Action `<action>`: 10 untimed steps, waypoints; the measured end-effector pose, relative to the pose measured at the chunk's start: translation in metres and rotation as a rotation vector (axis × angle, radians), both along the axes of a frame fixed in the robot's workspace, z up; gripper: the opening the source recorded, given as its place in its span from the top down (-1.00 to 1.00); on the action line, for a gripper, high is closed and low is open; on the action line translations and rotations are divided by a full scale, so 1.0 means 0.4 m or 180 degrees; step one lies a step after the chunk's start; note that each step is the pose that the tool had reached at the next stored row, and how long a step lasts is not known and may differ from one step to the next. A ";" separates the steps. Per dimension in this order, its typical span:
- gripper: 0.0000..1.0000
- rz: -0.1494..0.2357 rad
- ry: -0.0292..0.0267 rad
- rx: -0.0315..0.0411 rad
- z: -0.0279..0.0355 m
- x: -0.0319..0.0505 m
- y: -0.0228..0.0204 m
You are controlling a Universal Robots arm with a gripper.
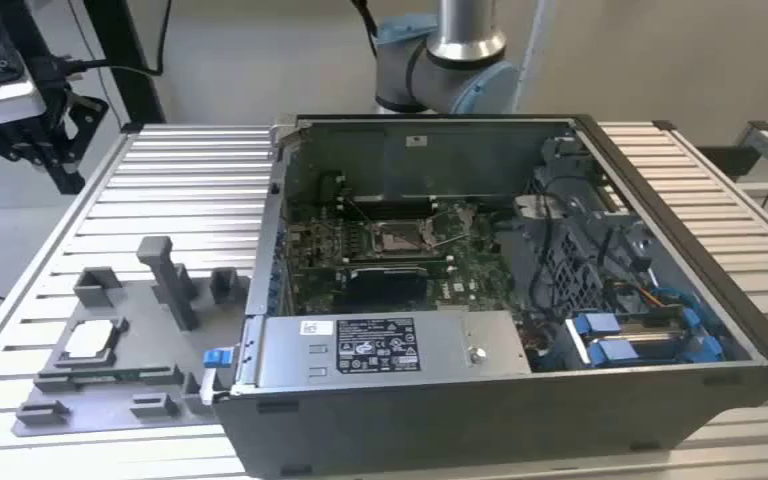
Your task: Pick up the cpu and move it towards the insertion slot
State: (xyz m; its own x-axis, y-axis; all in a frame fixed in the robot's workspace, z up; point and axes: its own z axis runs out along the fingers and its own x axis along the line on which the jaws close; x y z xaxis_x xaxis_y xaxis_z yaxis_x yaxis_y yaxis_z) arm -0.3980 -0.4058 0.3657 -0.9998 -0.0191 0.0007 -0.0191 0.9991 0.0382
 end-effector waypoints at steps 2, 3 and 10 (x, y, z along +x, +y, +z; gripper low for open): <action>1.00 0.0000 0.0000 0.0000 0.000 0.000 0.000; 1.00 0.0000 0.0000 0.0000 0.000 0.000 0.000; 1.00 0.0000 0.0000 0.0000 0.000 0.000 0.000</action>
